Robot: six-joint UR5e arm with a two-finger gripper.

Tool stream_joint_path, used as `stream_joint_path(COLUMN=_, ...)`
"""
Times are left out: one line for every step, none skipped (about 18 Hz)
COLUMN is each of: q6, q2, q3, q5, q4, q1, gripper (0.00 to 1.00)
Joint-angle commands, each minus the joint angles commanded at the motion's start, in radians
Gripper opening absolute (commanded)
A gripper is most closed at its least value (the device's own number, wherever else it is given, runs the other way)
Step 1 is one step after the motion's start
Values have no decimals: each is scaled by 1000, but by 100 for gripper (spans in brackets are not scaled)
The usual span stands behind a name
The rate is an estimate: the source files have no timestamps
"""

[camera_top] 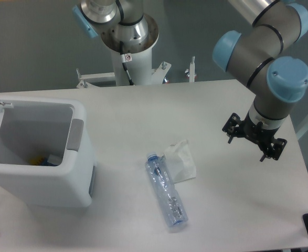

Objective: Place the trash in the trash can
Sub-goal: 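Move the gripper from rest toward the crumpled white tissue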

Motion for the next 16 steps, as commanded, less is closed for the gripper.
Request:
stream_joint_path(q6=0, q2=0, q3=0, q5=0, q4=0, q1=0, gripper=100)
stream_joint_path(q6=0, q2=0, q3=0, q5=0, q4=0, q1=0, gripper=100)
stream_joint_path(q6=0, q2=2, q3=0, q5=0, q4=0, q1=0, gripper=100)
stream_joint_path(q6=0, q2=2, q3=-2, q5=2, q4=0, q1=-2, gripper=100)
stream_joint_path(q6=0, q2=2, q3=-2, q5=2, q4=0, q1=-2, gripper=100)
stream_joint_path(q6=-2, q2=2, q3=-2, q5=0, q4=2, q1=-2, gripper=100)
stream_joint_path(q6=0, q2=2, q3=-2, q5=0, q4=3, q1=-2, gripper=100)
stream_joint_path(q6=0, q2=2, q3=-3, q5=0, q4=3, q1=-2, gripper=100)
stream_joint_path(q6=2, q2=2, q3=-5, q5=-2, q4=3, q1=-2, gripper=100)
stream_joint_path(q6=-2, q2=2, q3=-6, q5=-2, q4=2, q1=-3, gripper=100)
stream_joint_path(q6=-9, q2=0, q3=-12, q5=0, q4=3, q1=-6, gripper=100)
stream_joint_path(q6=-12, q2=0, q3=-23, q5=0, q4=8, q1=-18, gripper=100)
stream_joint_path(q6=-15, q2=0, q3=-44, q5=0, q4=33, q1=-24, gripper=100)
stream_joint_path(q6=-17, q2=2, q3=-72, q5=0, q4=64, q1=-26, gripper=100)
stream_joint_path(q6=-17, q2=5, q3=-107, q5=0, q4=102, q1=-26, gripper=100)
stream_joint_path(q6=-23, q2=14, q3=-148, q5=0, q4=153, q1=-28, gripper=100)
